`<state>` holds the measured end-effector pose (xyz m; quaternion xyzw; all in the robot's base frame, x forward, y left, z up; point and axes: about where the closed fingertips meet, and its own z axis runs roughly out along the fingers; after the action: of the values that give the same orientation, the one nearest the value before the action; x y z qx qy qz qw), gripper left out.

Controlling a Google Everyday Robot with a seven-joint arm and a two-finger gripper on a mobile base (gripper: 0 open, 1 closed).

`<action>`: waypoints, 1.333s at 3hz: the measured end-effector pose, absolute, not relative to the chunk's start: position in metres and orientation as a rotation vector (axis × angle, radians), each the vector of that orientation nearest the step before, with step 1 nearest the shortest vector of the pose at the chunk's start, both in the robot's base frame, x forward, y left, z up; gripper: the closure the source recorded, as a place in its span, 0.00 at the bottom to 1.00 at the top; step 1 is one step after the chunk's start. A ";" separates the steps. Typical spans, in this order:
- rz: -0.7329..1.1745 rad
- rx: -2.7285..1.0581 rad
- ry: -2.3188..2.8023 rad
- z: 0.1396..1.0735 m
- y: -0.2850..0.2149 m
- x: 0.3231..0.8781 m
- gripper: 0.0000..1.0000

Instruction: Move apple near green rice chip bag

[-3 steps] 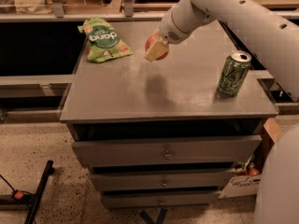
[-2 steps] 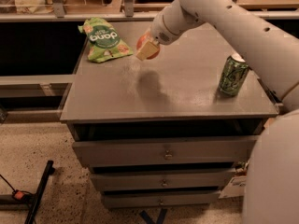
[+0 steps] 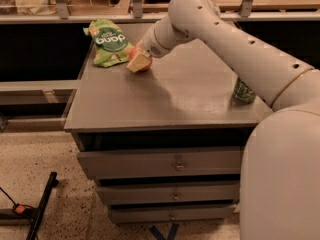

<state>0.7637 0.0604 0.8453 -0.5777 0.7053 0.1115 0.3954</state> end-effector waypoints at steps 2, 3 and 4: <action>0.292 -1.465 1.745 0.841 0.084 0.765 1.00; 0.284 -1.467 1.747 0.841 0.084 0.766 0.82; 0.282 -1.471 1.748 0.843 0.081 0.766 0.58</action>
Offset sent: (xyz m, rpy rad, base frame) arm 0.0018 0.0263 0.0005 0.0300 -0.0486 0.0179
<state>0.7660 0.0810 0.8429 -0.5836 0.6933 0.1118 0.4077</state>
